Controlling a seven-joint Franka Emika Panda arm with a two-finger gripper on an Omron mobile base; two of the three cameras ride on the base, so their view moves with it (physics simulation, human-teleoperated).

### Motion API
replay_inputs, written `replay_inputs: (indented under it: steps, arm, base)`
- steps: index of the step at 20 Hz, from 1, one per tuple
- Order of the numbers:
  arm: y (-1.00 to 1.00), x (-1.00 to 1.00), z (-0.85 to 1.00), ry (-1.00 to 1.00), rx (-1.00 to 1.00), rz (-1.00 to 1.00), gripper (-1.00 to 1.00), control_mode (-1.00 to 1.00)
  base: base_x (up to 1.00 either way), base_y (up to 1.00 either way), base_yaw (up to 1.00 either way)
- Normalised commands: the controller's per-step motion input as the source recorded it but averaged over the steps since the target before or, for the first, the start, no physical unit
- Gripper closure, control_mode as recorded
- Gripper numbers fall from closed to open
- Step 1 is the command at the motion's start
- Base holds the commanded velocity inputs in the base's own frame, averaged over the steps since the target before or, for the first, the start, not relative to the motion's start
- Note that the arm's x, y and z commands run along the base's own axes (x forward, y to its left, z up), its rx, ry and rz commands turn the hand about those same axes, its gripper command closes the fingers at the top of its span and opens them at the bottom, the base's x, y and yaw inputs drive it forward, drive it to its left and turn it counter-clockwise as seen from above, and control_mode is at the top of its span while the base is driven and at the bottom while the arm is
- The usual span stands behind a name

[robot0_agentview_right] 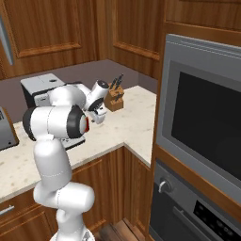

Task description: Four empty soda cans are scattered around the kitchen. Gather all the cans and cluster them next to the stove for recycling.

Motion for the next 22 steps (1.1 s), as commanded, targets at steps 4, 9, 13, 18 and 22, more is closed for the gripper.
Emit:
replay_inputs:
  steps: [4, 9, 13, 18, 22]
  arm:
    - [0.10, 0.06, -0.13, 0.02, 0.01, 0.00, -1.00, -1.00]
    - [0.06, 0.11, -0.06, 0.03, 0.02, 0.00, -1.00, -1.00]
    - [0.05, 0.11, -0.12, 0.04, 0.02, 0.00, -1.00, -1.00]
    - [0.07, 0.10, -0.15, 0.04, 0.01, 0.00, -1.00, -1.00]
    - [0.04, 0.14, -0.04, 0.03, 0.02, -0.01, -1.00, -1.00]
  base:
    - [0.00, 0.00, 0.00]
    - [0.00, 0.00, 0.00]
    - [0.00, 0.00, 0.00]
    - [0.00, 0.00, 0.00]
    - [0.00, 0.00, 0.00]
